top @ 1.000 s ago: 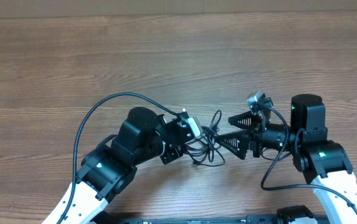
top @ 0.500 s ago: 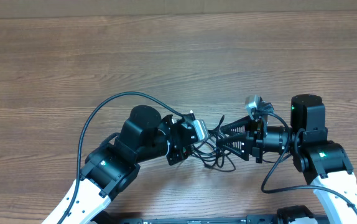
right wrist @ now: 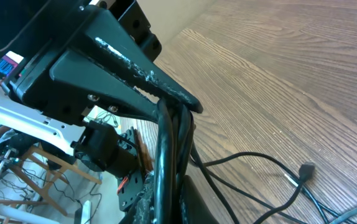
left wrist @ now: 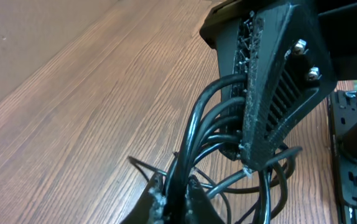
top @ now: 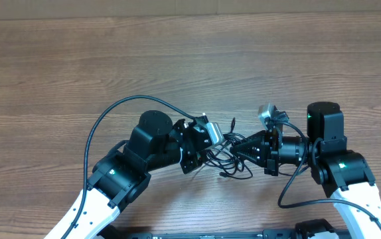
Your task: Untangle cables
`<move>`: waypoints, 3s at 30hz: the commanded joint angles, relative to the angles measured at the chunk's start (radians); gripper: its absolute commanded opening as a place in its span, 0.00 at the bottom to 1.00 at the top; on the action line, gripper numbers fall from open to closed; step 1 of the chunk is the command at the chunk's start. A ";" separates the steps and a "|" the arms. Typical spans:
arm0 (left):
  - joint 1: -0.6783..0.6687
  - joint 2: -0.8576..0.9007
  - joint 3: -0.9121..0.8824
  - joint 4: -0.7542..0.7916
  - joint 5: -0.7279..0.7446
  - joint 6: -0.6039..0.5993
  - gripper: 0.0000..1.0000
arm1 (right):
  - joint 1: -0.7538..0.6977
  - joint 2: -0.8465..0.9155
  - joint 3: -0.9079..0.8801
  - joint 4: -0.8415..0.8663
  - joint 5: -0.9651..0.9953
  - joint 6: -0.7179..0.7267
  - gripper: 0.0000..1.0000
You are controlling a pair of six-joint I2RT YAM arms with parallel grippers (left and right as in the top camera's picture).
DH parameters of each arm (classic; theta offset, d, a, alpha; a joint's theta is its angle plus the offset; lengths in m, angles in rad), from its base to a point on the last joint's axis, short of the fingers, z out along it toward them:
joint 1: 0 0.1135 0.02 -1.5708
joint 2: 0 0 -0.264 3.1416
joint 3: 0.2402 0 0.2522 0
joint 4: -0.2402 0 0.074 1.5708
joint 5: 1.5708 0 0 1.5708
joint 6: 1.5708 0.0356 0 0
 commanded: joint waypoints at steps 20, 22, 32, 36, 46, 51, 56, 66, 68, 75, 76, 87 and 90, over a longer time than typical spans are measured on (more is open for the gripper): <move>0.062 -0.153 0.028 -0.079 -0.405 -0.775 1.00 | 0.008 -0.034 0.313 -0.100 0.430 0.181 0.04; 0.097 -0.199 0.028 -0.079 -0.405 -0.816 1.00 | 0.008 -0.049 0.327 -0.077 0.452 0.182 0.04; 0.144 -0.239 0.028 -0.020 -0.195 -1.186 1.00 | 0.010 -0.093 0.330 0.156 0.385 0.169 0.04; 0.144 -0.196 0.028 0.098 -0.020 -1.235 1.00 | 0.010 -0.093 0.330 0.165 0.367 0.169 0.04; 0.144 -0.044 0.028 0.146 0.078 -1.338 1.00 | 0.010 -0.093 0.329 0.148 0.348 0.169 0.04; 0.143 0.006 0.028 0.229 0.158 -1.363 1.00 | 0.010 -0.093 0.330 0.142 0.349 0.169 0.04; 0.109 0.023 0.028 0.251 0.157 -1.418 1.00 | 0.010 -0.090 0.329 0.137 0.349 0.169 0.04; 0.048 0.031 0.028 0.255 0.027 -1.506 1.00 | 0.010 -0.071 0.329 0.137 0.333 0.173 0.04; 0.048 0.032 0.028 0.271 0.015 -1.507 1.00 | 0.010 -0.071 0.329 0.137 0.322 0.173 0.04; 0.045 0.069 0.028 0.297 -0.032 -1.542 0.91 | 0.010 -0.071 0.329 0.136 0.277 0.173 0.04; 0.044 0.083 0.028 0.307 -0.020 -1.548 0.86 | 0.010 -0.071 0.329 0.136 0.277 0.173 0.04; 0.043 0.121 0.028 0.377 0.009 -1.548 0.36 | 0.010 -0.069 0.329 0.112 0.278 0.172 0.04; 0.043 0.121 0.028 0.377 0.012 -1.551 0.13 | 0.010 -0.069 0.329 0.111 0.278 0.172 0.04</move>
